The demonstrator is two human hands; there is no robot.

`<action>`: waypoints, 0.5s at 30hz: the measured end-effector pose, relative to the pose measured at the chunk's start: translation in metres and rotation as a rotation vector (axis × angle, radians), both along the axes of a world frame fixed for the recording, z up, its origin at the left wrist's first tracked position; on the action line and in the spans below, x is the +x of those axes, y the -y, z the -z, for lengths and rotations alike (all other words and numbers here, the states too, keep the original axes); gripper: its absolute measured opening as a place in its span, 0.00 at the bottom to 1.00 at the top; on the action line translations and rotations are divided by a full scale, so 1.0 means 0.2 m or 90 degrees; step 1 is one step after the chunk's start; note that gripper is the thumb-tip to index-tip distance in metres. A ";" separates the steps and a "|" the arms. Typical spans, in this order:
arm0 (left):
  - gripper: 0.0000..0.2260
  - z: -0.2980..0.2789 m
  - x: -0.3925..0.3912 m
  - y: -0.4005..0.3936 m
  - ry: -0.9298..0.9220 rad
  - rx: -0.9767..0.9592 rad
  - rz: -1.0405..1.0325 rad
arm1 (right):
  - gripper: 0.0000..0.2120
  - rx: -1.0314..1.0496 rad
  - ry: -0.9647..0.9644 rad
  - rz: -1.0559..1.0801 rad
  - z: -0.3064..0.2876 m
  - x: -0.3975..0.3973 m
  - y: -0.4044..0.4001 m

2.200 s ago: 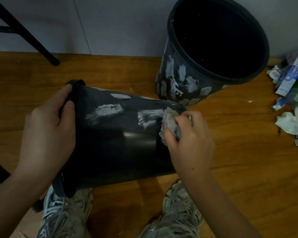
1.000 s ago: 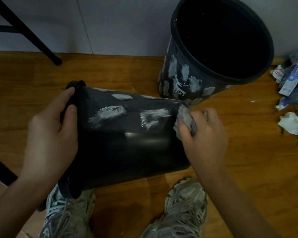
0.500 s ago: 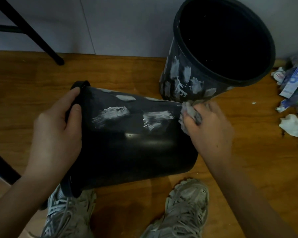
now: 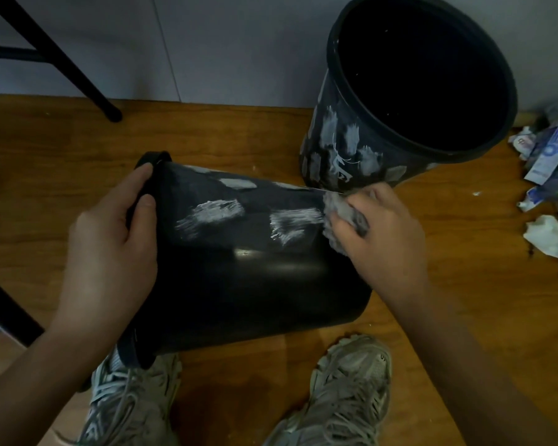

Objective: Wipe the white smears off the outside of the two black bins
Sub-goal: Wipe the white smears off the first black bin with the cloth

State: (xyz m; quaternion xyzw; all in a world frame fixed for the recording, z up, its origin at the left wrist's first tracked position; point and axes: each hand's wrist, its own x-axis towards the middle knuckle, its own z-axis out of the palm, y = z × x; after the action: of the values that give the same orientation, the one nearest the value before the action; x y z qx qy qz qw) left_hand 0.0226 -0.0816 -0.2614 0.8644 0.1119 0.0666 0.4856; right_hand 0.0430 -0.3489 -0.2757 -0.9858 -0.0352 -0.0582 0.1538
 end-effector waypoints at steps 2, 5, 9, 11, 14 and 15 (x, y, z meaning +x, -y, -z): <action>0.17 0.00 0.00 -0.01 0.000 -0.003 0.010 | 0.11 0.016 0.042 0.001 0.02 -0.10 -0.02; 0.17 0.00 -0.01 -0.01 0.004 -0.015 0.019 | 0.11 0.013 0.073 0.021 0.03 -0.14 -0.03; 0.16 0.00 -0.03 -0.01 0.010 -0.006 0.022 | 0.13 -0.012 0.033 0.016 0.01 -0.01 -0.07; 0.17 0.00 -0.04 0.00 0.010 -0.012 0.019 | 0.10 -0.027 0.034 0.021 0.01 0.03 -0.11; 0.17 0.00 -0.03 0.00 0.007 -0.024 0.018 | 0.11 0.003 0.039 0.003 0.00 -0.04 -0.11; 0.17 0.00 -0.03 -0.01 0.005 -0.026 0.017 | 0.12 0.019 0.040 -0.011 0.00 -0.08 -0.10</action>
State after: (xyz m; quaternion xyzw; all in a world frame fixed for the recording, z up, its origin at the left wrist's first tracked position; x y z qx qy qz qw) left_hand 0.0168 -0.0804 -0.2624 0.8555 0.0996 0.0613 0.5044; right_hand 0.0275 -0.3284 -0.2759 -0.9807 -0.0477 -0.0886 0.1677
